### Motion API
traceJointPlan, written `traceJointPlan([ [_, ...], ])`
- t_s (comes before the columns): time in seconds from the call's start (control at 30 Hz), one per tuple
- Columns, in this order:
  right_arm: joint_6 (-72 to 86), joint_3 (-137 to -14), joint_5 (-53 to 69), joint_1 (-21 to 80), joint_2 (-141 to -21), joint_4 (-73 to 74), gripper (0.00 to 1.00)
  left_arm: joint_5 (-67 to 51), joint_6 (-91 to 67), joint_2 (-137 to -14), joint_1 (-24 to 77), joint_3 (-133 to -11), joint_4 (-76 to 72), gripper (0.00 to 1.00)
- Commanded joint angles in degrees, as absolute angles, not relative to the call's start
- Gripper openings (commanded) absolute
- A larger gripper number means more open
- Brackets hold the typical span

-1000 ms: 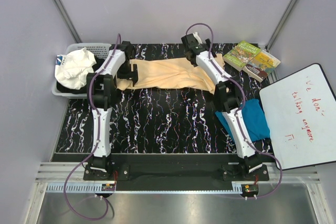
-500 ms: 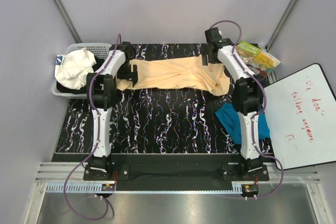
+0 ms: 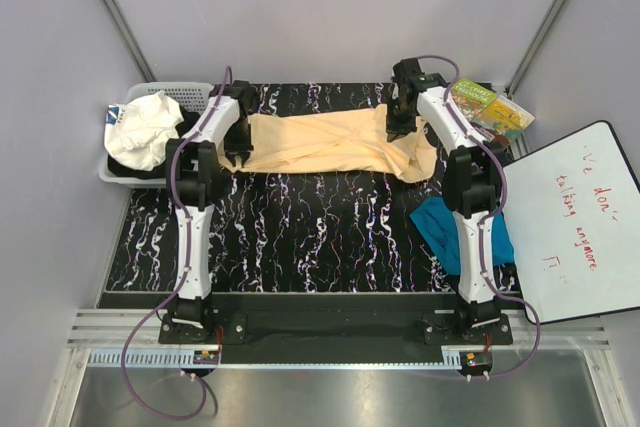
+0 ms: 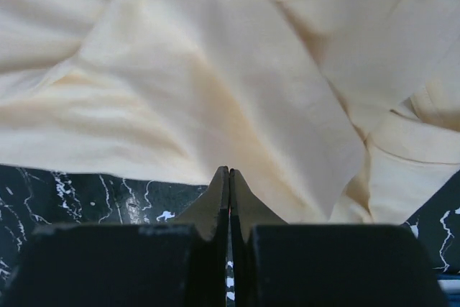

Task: Fold and stack the t-shirts
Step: Rotate the tshirt 90 degrees

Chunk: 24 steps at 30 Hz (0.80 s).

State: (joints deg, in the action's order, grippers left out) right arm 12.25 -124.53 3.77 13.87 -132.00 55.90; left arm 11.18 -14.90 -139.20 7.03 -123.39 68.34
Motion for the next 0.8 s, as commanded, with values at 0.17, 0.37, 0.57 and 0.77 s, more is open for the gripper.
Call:
traceJointPlan([
  [0.17,14.2,-132.0,2.9,13.9,-140.4,65.1,0.00,12.6,-13.0,-140.7,6.4,-124.5,68.5,0.00],
  [0.37,15.3,-140.1,-1.4,13.9,-148.8,69.1,0.00,11.8,-12.7,-140.7,6.4,-123.5,68.9,0.00],
  [0.57,15.6,-151.3,-7.7,13.9,-156.5,68.6,0.00,8.8,-12.5,-140.0,6.9,-120.7,70.8,0.00],
  [0.77,14.1,-154.2,-7.7,13.8,-158.7,59.9,0.00,2.1,-12.3,-136.5,9.7,-113.4,71.7,0.00],
])
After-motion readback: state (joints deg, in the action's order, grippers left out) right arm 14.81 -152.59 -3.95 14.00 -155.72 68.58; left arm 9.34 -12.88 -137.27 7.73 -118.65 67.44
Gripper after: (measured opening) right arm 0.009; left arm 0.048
